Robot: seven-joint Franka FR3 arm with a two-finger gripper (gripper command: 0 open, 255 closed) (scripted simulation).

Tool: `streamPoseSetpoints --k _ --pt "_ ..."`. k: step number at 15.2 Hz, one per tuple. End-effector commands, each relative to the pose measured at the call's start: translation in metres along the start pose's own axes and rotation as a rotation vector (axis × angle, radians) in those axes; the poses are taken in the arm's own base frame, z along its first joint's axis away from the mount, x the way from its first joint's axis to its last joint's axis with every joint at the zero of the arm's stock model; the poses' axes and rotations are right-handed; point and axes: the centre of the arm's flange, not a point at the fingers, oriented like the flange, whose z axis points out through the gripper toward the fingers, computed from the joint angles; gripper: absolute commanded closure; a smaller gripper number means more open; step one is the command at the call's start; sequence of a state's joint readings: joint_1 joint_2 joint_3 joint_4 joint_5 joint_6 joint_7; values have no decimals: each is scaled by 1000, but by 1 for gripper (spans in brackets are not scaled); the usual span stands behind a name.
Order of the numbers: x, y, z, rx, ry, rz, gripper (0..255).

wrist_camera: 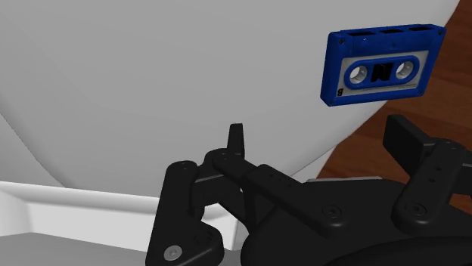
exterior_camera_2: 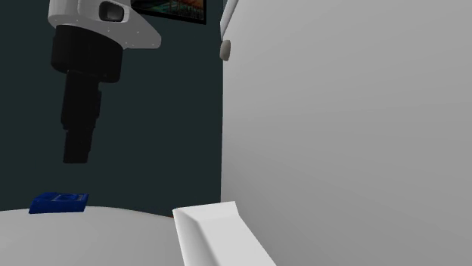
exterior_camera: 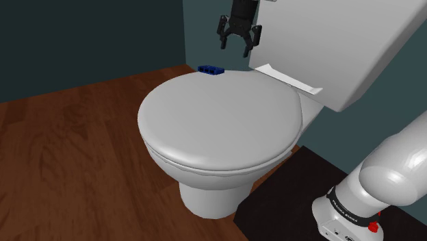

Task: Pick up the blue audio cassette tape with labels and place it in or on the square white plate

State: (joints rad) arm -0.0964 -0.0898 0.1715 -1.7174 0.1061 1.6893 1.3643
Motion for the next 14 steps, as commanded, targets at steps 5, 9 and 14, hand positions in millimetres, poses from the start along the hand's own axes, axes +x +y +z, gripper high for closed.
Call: streamPoseSetpoints --k 5,9,14 --pt "0 0 0 0 0 0 255" --pt "0 0 0 0 0 0 255" --pt "0 0 0 0 0 0 255"
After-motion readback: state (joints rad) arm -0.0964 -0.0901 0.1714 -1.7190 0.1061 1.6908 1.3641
